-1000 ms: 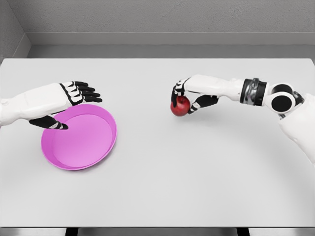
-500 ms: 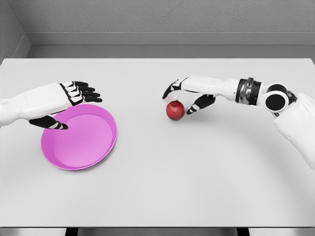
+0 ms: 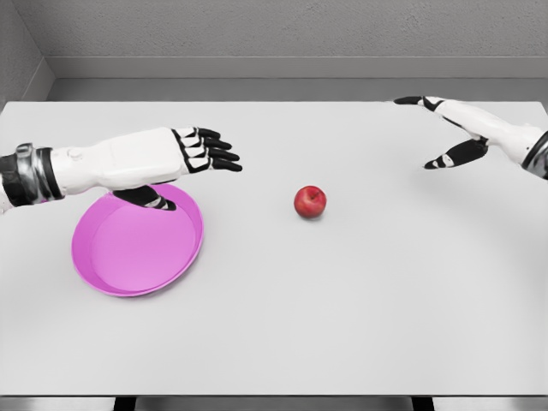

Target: Put the apple on the plate with both arms

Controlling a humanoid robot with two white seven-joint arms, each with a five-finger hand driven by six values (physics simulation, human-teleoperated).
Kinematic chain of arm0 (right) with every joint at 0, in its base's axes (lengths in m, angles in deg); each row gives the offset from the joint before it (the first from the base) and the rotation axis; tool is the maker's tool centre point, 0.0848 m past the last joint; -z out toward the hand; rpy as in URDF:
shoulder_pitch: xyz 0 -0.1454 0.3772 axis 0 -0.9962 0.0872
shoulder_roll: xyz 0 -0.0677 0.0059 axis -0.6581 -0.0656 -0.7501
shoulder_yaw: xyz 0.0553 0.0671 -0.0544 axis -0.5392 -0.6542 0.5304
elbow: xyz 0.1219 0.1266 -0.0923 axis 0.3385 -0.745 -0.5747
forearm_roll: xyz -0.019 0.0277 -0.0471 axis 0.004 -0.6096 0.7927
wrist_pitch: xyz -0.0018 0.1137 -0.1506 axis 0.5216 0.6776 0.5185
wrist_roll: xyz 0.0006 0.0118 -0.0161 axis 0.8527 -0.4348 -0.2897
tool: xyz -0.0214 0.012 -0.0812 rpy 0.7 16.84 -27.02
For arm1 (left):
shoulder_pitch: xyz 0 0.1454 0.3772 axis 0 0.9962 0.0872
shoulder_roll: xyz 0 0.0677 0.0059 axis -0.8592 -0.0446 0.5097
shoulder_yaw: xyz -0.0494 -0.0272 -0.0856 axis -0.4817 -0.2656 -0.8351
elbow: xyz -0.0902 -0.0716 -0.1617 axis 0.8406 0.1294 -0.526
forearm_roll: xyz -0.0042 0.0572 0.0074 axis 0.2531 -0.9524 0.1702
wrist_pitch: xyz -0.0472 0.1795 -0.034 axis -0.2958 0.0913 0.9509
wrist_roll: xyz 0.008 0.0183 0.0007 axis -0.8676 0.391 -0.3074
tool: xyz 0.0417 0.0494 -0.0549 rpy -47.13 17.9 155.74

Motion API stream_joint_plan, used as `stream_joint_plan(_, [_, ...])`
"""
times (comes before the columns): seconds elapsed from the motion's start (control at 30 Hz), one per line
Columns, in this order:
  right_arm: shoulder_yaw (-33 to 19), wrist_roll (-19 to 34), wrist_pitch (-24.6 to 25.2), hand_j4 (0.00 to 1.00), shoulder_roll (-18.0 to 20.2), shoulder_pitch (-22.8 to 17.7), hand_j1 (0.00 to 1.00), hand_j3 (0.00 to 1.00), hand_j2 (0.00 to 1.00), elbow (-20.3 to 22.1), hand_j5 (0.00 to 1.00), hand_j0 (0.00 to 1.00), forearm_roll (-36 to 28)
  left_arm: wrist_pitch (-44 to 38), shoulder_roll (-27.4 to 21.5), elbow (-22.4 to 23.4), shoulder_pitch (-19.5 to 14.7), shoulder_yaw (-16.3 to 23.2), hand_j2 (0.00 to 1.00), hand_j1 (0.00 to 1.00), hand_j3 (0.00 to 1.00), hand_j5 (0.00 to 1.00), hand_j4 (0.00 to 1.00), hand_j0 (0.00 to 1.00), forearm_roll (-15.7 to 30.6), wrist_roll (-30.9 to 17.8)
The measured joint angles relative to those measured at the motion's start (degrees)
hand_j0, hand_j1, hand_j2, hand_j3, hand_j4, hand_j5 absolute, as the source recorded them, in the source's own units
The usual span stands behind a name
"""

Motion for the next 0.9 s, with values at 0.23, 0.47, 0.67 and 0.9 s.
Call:
stream_joint_plan(0.23, [-5.9, 0.0, 0.0, 1.00, 5.9, -3.7, 1.00, 1.00, 1.00, -0.4, 1.00, 1.00, 0.0, 0.0, 18.4, 11.9, -8.4, 5.6, 1.00, 1.00, 1.00, 1.00, 1.00, 1.00, -0.8, -7.1])
stream_joint_plan(0.47, [-4.0, 0.0, 0.0, 1.00, 6.9, -4.0, 1.00, 1.00, 1.00, 6.0, 1.00, 1.00, 0.1, 0.1, 27.5, 20.2, -9.0, 8.9, 1.00, 1.00, 1.00, 1.00, 1.00, 1.00, -4.9, -8.3])
stream_joint_plan(0.67, [-2.7, 0.0, 0.0, 1.00, 7.0, -4.0, 1.00, 1.00, 1.00, 8.4, 1.00, 1.00, 0.0, 0.1, 29.4, 20.9, -10.5, 10.8, 1.00, 1.00, 1.00, 1.00, 1.00, 1.00, -6.3, -8.4])
stream_joint_plan(0.9, [-2.6, 0.0, 0.0, 1.00, 7.0, -4.0, 1.00, 1.00, 1.00, 8.7, 1.00, 1.00, 0.0, -1.9, 29.8, 23.4, -11.0, 11.5, 1.00, 1.00, 1.00, 1.00, 1.00, 1.00, -9.8, -8.3])
